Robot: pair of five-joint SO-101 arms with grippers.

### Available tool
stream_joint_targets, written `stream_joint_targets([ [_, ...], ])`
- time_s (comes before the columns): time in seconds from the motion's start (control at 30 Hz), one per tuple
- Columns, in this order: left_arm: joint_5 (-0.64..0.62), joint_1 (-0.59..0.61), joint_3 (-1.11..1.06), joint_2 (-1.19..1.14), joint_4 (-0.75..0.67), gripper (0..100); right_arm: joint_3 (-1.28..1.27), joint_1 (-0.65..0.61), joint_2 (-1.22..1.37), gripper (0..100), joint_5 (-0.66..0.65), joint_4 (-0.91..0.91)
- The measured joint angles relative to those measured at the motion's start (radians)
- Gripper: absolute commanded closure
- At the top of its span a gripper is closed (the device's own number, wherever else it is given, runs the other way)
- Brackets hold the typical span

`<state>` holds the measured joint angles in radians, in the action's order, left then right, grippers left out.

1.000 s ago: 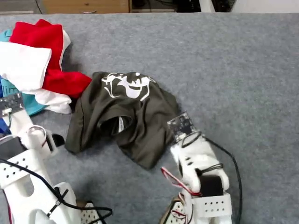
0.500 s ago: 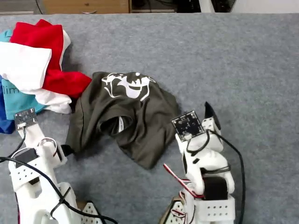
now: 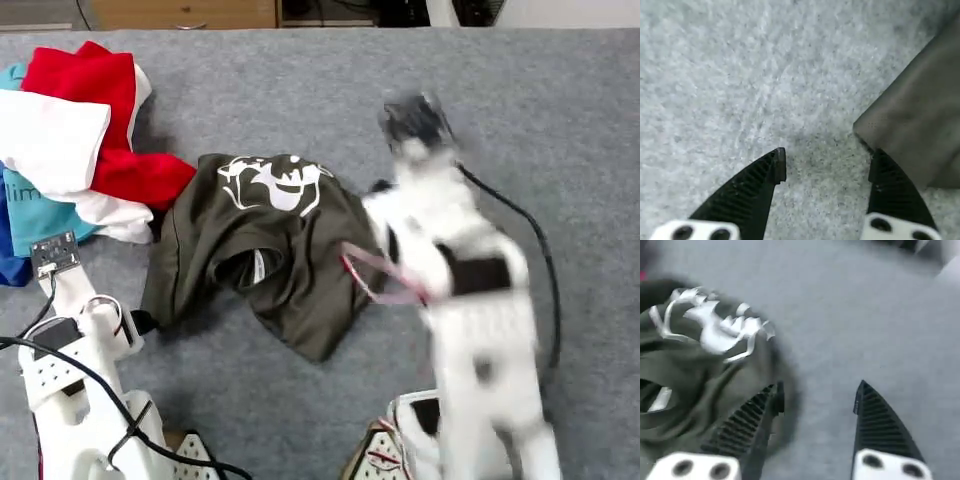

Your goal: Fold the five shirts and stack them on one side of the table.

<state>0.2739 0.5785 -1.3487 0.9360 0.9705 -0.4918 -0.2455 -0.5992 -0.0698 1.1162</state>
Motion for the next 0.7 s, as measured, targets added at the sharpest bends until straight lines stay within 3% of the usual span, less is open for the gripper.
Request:
stream_joint_targets([
  [0.2,-0.002,0.000,-0.003,0.000,0.000,72,0.226,-0.124,0.496,75.8,0.109,0.014],
  [0.4,0.000,0.003,-0.003,0.000,0.000,72,0.439,-0.137,0.954,76.2,0.126,0.014],
  [0.47,-0.002,0.003,-0.003,0.000,0.000,72,0.522,-0.123,1.071,80.6,0.126,0.018],
  [0.6,-0.002,0.003,-0.003,0.000,0.000,72,0.677,-0.097,1.226,99.8,0.129,0.048],
  [0.7,-0.002,0.003,-0.003,0.000,0.000,72,0.790,-0.063,1.284,99.7,0.126,0.124],
])
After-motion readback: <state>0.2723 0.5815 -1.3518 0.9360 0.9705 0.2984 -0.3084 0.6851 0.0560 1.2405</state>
